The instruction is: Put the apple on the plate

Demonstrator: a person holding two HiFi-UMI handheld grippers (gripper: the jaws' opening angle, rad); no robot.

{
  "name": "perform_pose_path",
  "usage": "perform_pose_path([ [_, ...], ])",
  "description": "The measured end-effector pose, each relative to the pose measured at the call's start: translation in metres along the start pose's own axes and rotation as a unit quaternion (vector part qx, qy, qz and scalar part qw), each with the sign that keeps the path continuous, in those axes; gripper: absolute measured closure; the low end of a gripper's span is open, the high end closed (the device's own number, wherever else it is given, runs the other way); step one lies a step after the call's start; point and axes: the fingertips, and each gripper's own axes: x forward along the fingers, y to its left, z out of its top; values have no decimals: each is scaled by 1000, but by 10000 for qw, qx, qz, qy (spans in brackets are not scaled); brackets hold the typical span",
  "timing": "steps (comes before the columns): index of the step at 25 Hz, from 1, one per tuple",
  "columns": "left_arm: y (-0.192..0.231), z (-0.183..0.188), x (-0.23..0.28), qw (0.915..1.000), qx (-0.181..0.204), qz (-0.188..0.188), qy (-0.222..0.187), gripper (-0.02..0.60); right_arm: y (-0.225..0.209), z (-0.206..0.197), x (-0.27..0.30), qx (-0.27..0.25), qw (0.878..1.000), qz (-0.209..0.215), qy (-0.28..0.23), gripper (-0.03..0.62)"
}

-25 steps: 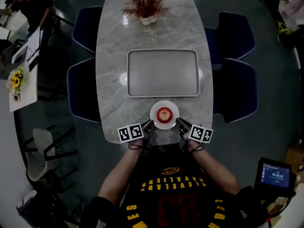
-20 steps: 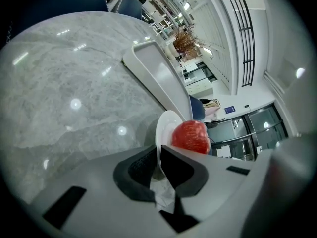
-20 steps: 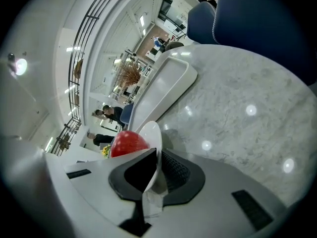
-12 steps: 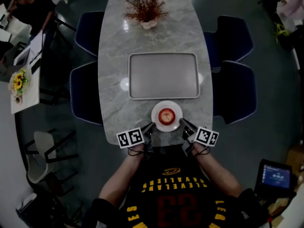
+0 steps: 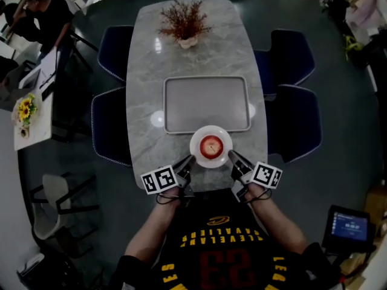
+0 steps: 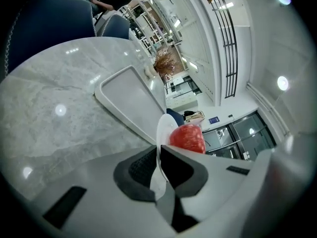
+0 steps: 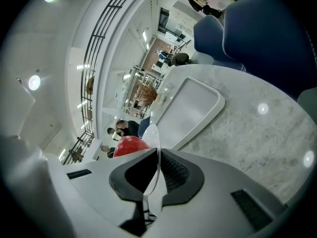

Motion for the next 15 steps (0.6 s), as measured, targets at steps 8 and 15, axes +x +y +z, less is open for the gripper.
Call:
perform_pose_path([
  [8,-41,26,-2,9988,-62,-448,-200,557,39,38,-2,-227,9992,274,-158,565],
  [15,-58,59,0,9977,49,-589,-338,557,49,59,8,-81,9997,63,-243,566],
])
